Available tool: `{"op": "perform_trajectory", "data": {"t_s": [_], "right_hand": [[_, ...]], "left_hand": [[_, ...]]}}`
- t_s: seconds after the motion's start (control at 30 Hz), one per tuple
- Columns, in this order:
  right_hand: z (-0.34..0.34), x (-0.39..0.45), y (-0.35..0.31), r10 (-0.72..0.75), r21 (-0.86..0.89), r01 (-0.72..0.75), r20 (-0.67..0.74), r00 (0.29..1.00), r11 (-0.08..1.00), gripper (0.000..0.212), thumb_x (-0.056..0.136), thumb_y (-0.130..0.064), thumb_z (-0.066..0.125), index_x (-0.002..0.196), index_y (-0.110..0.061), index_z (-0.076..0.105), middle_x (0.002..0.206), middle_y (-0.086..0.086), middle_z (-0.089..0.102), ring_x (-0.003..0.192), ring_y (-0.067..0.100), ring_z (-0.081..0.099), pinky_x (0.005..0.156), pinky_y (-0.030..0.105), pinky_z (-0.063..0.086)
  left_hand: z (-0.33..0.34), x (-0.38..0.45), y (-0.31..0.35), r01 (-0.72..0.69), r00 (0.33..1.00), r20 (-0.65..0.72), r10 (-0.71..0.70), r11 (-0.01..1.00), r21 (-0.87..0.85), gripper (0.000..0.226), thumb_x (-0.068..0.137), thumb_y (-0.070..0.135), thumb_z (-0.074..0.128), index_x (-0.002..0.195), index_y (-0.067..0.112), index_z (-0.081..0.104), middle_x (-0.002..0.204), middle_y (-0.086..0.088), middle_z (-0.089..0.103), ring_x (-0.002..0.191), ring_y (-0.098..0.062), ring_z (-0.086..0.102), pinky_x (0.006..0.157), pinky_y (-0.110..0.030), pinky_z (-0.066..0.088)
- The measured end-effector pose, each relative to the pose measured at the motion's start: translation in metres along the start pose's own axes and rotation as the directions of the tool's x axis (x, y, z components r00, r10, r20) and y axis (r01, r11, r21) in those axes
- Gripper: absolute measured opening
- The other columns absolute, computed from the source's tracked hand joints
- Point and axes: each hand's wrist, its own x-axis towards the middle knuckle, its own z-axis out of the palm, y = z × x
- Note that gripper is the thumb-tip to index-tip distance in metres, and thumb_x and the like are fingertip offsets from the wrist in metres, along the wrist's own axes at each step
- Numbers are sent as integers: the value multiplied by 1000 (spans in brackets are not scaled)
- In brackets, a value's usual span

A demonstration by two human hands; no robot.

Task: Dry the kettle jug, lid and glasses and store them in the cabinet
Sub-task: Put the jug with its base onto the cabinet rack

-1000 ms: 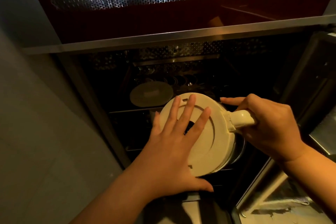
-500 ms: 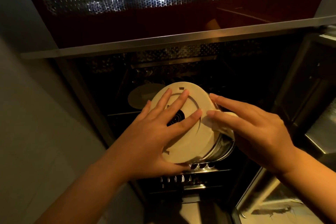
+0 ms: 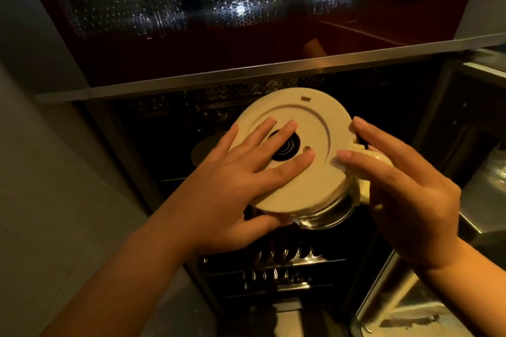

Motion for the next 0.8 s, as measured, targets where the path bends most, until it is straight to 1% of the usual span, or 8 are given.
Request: {"op": "perform_trajectory", "data": {"t_s": [0.13, 0.27, 0.37, 0.5, 0.57, 0.63, 0.73, 0.8], "right_hand": [[7, -1, 1, 86, 2, -87, -80, 993, 996, 24, 95, -25, 55, 118, -18, 54, 129, 15, 53, 117, 23, 56, 87, 37, 53], [15, -1, 1, 158, 31, -156, -145, 977, 987, 23, 95, -20, 55, 117, -13, 58, 129, 15, 54, 117, 24, 56, 90, 37, 52], [19, -2, 1, 208, 38, -205, -136, 969, 978, 23, 96, -18, 53, 117, -11, 59, 132, 12, 52, 120, 23, 53, 93, 37, 50], [21, -5, 4, 259, 32, -257, -132, 957, 966, 29, 91, -6, 57, 119, -11, 58, 135, 9, 50, 124, 20, 50, 95, 34, 48], [21, -7, 4, 281, 25, -280, -130, 951, 960, 34, 87, 1, 60, 119, -9, 59, 135, 9, 50, 124, 20, 49, 97, 30, 46], [21, -9, 4, 307, 36, -305, -130, 943, 952, 36, 86, 3, 60, 119, -8, 59, 136, 9, 50, 125, 18, 48, 99, 26, 43], [22, -9, 0, 376, 90, -366, -150, 915, 926, 36, 86, -10, 51, 121, -7, 58, 136, 10, 50, 127, 16, 46, 102, 21, 39], [24, -7, -1, 436, 118, -421, -159, 886, 899, 43, 81, -11, 48, 123, -8, 57, 137, 9, 49, 129, 14, 44, 102, 18, 36]], "left_hand": [[-2, 8, -2, 2, 1000, 10, -2, 1000, -20, 68, 90, 43, 50, 149, 35, 16, 159, 3, 9, 146, -15, 0, 116, -52, 10], [-2, 18, -3, 31, 999, 33, -29, 998, -51, 59, 94, 40, 37, 148, 36, 15, 158, 6, 7, 145, -10, -3, 117, -39, 2], [0, 25, -3, 52, 997, 65, -47, 995, -84, 59, 94, 33, 37, 147, 36, 13, 158, 9, 6, 145, -7, -4, 118, -36, 2], [5, 31, -2, 34, 999, 33, -30, 992, -125, 57, 95, 23, 36, 147, 33, 17, 156, 12, 13, 144, -4, 0, 118, -26, -1], [9, 31, 1, 14, 1000, 8, -14, 993, -114, 62, 95, 11, 44, 147, 31, 18, 156, 11, 15, 145, -5, 2, 119, -29, 1], [11, 32, 4, 14, 1000, -3, -15, 996, -93, 75, 89, -2, 52, 148, 31, 18, 156, 10, 16, 145, -7, 3, 119, -33, 2], [13, 39, 10, 34, 998, -45, -37, 998, -58, 84, 83, -11, 54, 147, 30, 19, 156, 7, 18, 144, -9, 4, 117, -30, -2], [15, 47, 12, 53, 995, -83, -56, 998, -30, 89, 77, -14, 57, 148, 26, 21, 155, 3, 22, 144, -12, 8, 116, -29, -2]]}}
